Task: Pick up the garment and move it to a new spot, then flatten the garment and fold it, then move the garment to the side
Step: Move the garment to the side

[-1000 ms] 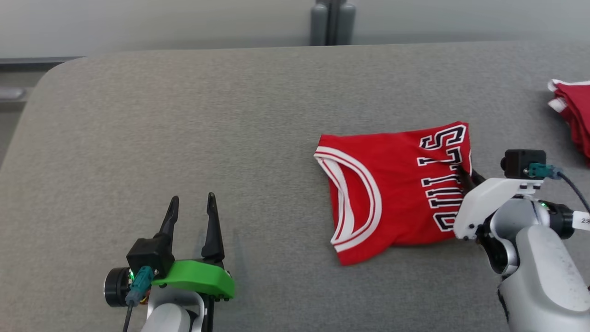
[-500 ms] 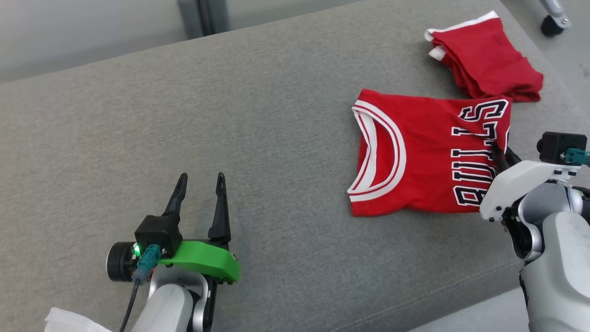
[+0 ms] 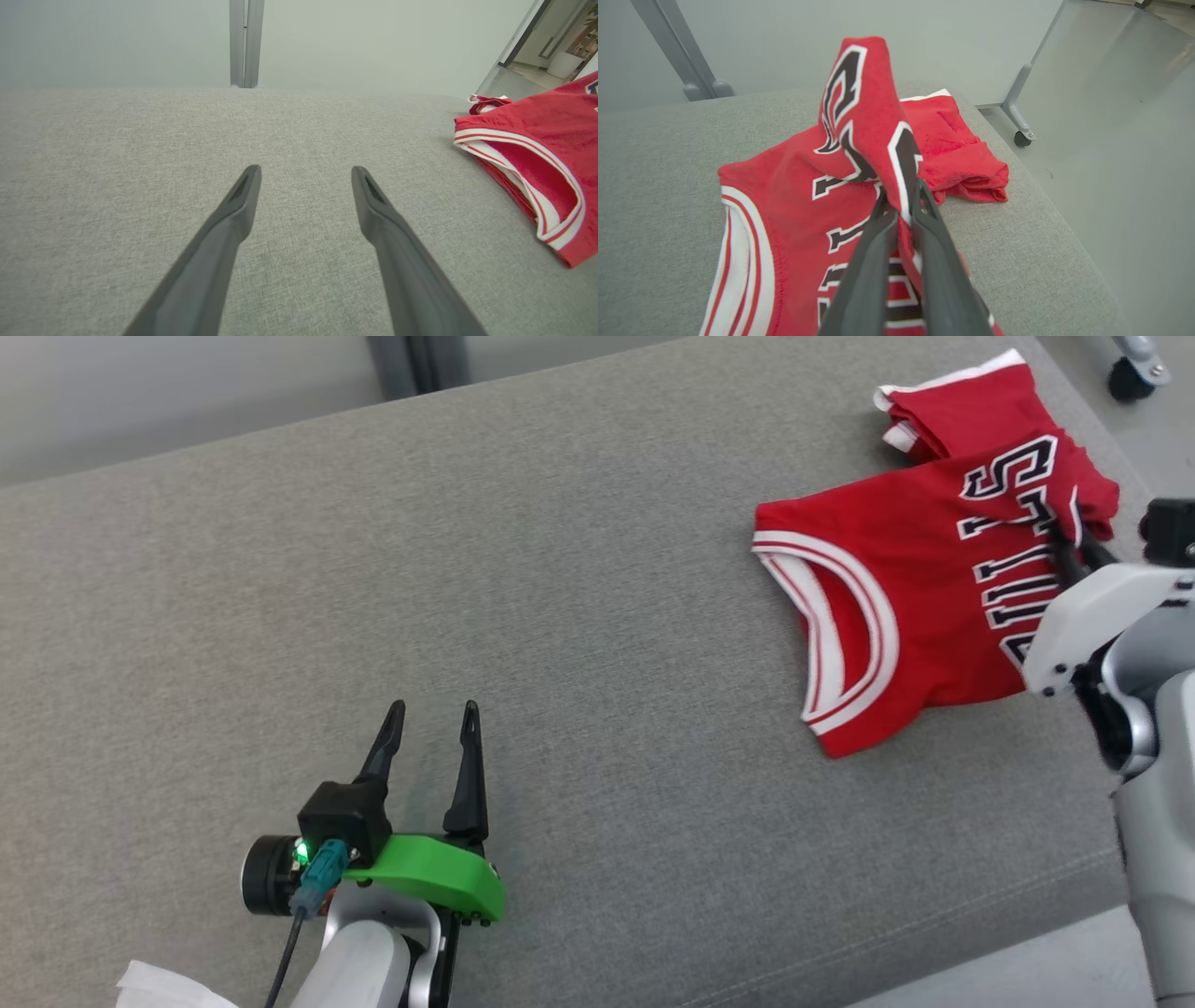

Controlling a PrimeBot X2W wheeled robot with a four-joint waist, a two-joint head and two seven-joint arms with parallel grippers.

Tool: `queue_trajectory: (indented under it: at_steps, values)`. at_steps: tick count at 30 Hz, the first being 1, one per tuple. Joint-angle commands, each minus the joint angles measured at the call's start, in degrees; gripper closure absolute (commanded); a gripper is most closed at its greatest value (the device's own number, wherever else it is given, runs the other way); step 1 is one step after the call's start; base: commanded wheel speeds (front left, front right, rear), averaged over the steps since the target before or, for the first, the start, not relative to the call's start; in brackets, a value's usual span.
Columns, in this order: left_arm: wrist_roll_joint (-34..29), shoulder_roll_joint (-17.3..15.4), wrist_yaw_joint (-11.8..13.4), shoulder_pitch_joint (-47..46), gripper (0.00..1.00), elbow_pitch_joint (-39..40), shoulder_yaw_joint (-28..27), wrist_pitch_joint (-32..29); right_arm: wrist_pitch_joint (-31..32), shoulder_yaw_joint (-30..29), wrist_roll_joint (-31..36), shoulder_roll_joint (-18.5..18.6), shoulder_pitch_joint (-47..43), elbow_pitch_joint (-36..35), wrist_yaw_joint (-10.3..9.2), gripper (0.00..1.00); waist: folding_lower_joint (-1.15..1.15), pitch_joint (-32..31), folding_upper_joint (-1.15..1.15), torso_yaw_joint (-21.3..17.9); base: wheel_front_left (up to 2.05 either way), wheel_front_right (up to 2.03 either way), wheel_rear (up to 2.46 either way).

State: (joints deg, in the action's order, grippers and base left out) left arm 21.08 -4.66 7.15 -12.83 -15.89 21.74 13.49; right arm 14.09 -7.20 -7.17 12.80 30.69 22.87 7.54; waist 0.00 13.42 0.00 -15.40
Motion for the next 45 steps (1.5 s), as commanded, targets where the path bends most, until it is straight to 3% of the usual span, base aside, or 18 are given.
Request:
queue_trajectory:
  at_steps: [1,5,17,25,38,39,41,42,45]
  values:
    - [0.2,0.1,-0.1,0.7,0.00,-0.5,0.2,0.3,0.6,-0.2,0.5,2.0,1.5,-0.3,-0.12,1.00,0.00,-1.5,0.00,4.2,0.00,0.00,0.00]
    - [0.9,0.6,0.2,0.7,0.00,-1.2,0.5,0.7,2.1,-0.2,1.0,6.3,3.7,-0.6,-0.12,1.00,0.00,-1.1,0.00,7.3,0.00,0.00,0.00]
    - [0.8,0.9,0.1,-0.9,0.00,-1.8,0.6,1.5,5.3,-0.3,0.9,13.3,9.6,2.4,-0.12,1.00,0.00,0.7,0.00,12.8,0.00,0.00,0.00]
    - [0.4,0.7,0.0,-1.3,0.00,-1.2,0.6,1.7,7.4,-1.3,1.7,19.7,11.8,5.0,-0.12,1.00,0.00,2.3,0.00,14.0,0.00,0.00,0.00]
    - [-1.3,-0.9,0.2,-3.5,0.00,1.2,1.7,0.8,7.5,-4.4,5.1,26.0,14.9,11.1,-0.13,1.00,0.00,7.7,0.00,14.8,0.00,0.00,0.00]
    - [-1.4,-1.2,0.4,-3.6,0.00,1.8,1.8,0.4,6.4,-5.3,6.5,25.9,15.2,12.2,-0.12,0.95,0.00,8.5,0.00,14.9,0.00,0.00,0.00]
    - [-1.6,-1.5,0.5,-3.6,0.00,2.1,1.9,0.2,5.9,-7.1,8.7,25.1,15.2,12.7,-0.12,0.61,0.00,9.2,0.00,14.9,0.00,0.00,0.00]
    - [-1.7,-1.6,0.6,-3.7,0.00,2.5,1.9,0.0,5.2,-9.0,10.4,24.2,15.0,12.5,-0.13,0.00,0.00,9.5,0.00,14.9,0.00,0.00,0.00]
    - [-2.0,-2.1,1.0,-3.8,0.00,3.3,2.0,-0.4,3.1,-14.4,17.4,21.5,13.5,10.4,-0.12,0.00,0.00,10.3,0.00,14.8,0.00,0.00,0.00]
